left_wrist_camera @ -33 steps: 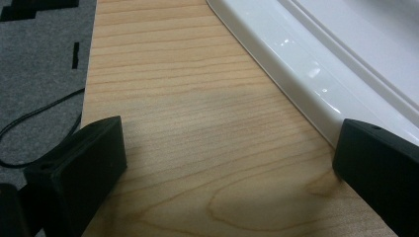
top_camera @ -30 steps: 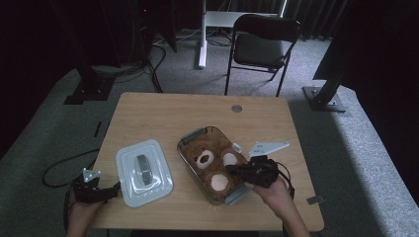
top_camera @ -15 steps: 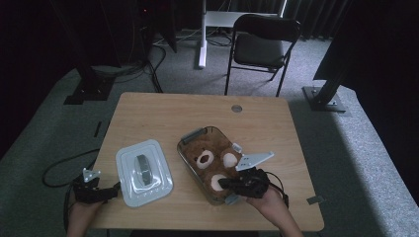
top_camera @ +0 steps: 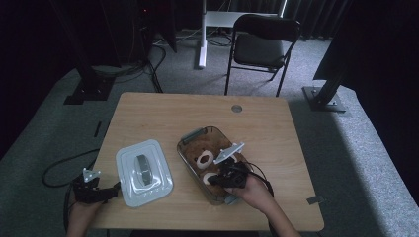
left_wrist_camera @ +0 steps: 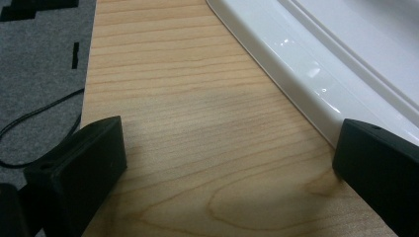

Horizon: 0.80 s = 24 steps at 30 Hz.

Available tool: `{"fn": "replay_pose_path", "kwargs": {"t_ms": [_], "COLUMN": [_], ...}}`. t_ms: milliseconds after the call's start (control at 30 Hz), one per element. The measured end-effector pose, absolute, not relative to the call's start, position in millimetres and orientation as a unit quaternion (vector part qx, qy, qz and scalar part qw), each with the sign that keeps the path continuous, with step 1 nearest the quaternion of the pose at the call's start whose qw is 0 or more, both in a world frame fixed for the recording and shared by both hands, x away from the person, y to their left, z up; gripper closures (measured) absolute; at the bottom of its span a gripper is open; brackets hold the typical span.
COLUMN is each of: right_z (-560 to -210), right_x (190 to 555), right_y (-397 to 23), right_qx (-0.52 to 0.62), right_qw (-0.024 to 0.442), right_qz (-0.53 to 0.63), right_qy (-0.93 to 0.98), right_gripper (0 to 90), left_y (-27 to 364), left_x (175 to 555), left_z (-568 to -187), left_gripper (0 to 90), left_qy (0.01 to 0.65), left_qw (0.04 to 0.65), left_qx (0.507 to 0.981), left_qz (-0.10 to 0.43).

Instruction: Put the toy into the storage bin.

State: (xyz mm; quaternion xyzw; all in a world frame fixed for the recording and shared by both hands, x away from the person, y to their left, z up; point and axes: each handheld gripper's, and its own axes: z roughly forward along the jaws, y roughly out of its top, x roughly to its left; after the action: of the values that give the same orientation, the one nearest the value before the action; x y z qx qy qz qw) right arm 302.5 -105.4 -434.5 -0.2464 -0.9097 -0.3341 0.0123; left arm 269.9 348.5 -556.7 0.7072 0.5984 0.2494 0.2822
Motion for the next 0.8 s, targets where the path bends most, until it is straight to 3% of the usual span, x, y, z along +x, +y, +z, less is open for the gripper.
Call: {"fn": "replay_pose_path", "kwargs": {"t_ms": [333, 633, 800], "right_z": [-442.3, -424.8, -397.9], "right_x": [298.9, 296.0, 301.3], "right_y": [-89.1, -112.7, -149.4], "right_qx": [-0.221, -0.244, -0.294], "right_qw": [0.001, 0.019, -0.037], "right_qz": [-0.274, -0.363, -0.414], "right_qy": [-0.936, -0.899, -0.861], "right_gripper": [90.0, 90.0, 89.8], "left_y": [348.5, 348.5, 348.5], "left_x": [269.9, 269.9, 269.9], "left_z": [-556.7, -556.6, -556.6], "left_gripper": [0.6, 0.6, 0.6], "left_qy": [0.598, 0.599, 0.598], "left_qw": [0.282, 0.282, 0.282], "left_qx": [0.707, 0.707, 0.707], "left_qz": [0.249, 0.249, 0.249]}}
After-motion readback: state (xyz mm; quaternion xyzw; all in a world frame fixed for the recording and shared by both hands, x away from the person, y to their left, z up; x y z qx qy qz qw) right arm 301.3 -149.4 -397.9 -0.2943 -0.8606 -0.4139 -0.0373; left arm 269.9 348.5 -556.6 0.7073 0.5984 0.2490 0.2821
